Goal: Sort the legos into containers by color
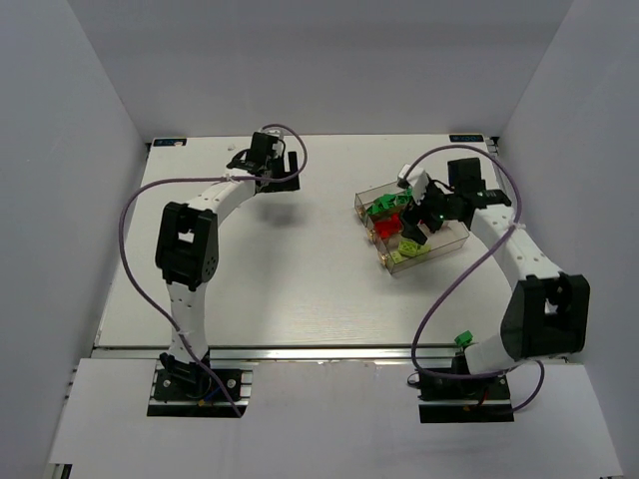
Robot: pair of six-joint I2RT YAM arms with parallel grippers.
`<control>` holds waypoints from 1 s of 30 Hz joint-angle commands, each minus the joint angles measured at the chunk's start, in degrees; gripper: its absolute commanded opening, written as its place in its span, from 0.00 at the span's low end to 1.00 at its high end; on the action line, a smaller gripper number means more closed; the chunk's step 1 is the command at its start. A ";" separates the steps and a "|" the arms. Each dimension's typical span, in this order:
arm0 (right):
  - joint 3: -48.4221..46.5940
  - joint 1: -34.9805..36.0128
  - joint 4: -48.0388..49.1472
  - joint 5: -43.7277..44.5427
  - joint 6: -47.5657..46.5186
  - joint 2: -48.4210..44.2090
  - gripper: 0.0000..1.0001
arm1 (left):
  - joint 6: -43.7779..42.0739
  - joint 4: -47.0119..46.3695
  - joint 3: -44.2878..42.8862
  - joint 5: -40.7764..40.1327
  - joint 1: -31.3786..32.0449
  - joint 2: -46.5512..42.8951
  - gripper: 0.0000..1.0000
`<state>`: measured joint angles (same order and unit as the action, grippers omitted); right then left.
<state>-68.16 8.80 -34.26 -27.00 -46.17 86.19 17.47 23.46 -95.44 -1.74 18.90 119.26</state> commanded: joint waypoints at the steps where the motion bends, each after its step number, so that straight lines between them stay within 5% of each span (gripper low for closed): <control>1: 3.81 -1.24 13.64 -1.65 8.09 -5.94 0.89 | -1.91 -0.44 -5.19 -1.78 0.35 2.89 0.95; 19: 4.97 -3.26 13.43 -10.96 11.37 -7.62 0.78 | -6.58 0.00 -21.89 -11.45 3.34 18.81 0.77; 30: 5.14 -3.79 13.43 -12.28 13.04 -7.71 0.76 | -6.84 0.01 -21.81 -11.45 3.34 18.82 0.36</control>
<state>-63.09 5.32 -22.41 -37.54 -34.24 79.75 10.81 23.97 -117.10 -12.05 22.31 140.35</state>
